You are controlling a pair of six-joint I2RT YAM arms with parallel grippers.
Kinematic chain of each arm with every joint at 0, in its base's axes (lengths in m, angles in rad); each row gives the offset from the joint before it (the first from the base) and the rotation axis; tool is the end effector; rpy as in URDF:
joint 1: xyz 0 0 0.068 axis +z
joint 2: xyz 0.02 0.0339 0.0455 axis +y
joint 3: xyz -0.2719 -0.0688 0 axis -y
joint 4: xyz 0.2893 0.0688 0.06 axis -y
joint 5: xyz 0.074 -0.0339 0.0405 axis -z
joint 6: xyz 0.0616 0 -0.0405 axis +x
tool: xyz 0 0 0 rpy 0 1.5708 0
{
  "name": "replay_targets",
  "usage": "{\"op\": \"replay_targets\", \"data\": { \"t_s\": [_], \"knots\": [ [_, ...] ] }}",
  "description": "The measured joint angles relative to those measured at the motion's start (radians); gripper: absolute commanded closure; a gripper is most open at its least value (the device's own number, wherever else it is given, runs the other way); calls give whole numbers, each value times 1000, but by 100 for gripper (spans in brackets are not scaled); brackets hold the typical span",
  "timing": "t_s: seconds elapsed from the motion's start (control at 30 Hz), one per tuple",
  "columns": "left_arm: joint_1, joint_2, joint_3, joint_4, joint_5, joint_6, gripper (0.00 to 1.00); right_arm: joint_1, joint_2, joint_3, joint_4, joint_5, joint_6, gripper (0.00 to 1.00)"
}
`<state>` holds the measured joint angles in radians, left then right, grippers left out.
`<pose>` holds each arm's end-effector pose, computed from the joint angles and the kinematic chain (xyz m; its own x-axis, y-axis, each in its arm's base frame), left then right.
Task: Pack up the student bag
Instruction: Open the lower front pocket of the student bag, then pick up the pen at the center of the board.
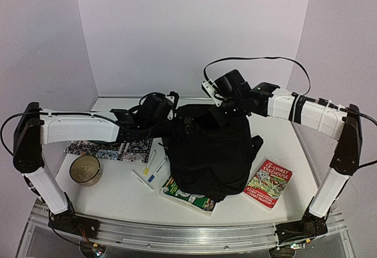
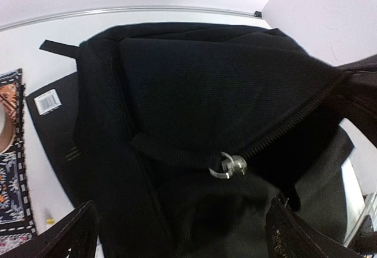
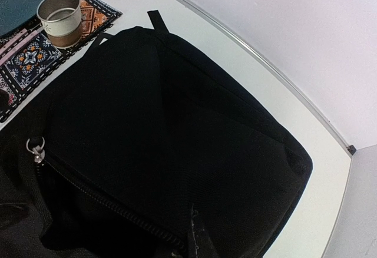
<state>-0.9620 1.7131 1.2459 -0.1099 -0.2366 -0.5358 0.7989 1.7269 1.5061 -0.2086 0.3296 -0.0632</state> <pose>0.2727 -0.3659 0.2329 -0.6181 0.0188 -0.7859 0.4298 0.8451 -0.3179 0.3477 0.3286 0.3222 -0.2599 -0.3527 -0.8989 -0.4902 0.8502 -0.1919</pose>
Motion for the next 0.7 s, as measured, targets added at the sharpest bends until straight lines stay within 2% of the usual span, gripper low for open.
{"op": "replay_targets", "data": {
  "t_s": [0.4,0.7],
  "knots": [
    [41,-268,-188,-68,17,-12,1,0,33,12,1,28,-10,100],
    [146,-252,-297,-182,34,-52,26,0,37,12,2,27,-12,100]
  ]
}}
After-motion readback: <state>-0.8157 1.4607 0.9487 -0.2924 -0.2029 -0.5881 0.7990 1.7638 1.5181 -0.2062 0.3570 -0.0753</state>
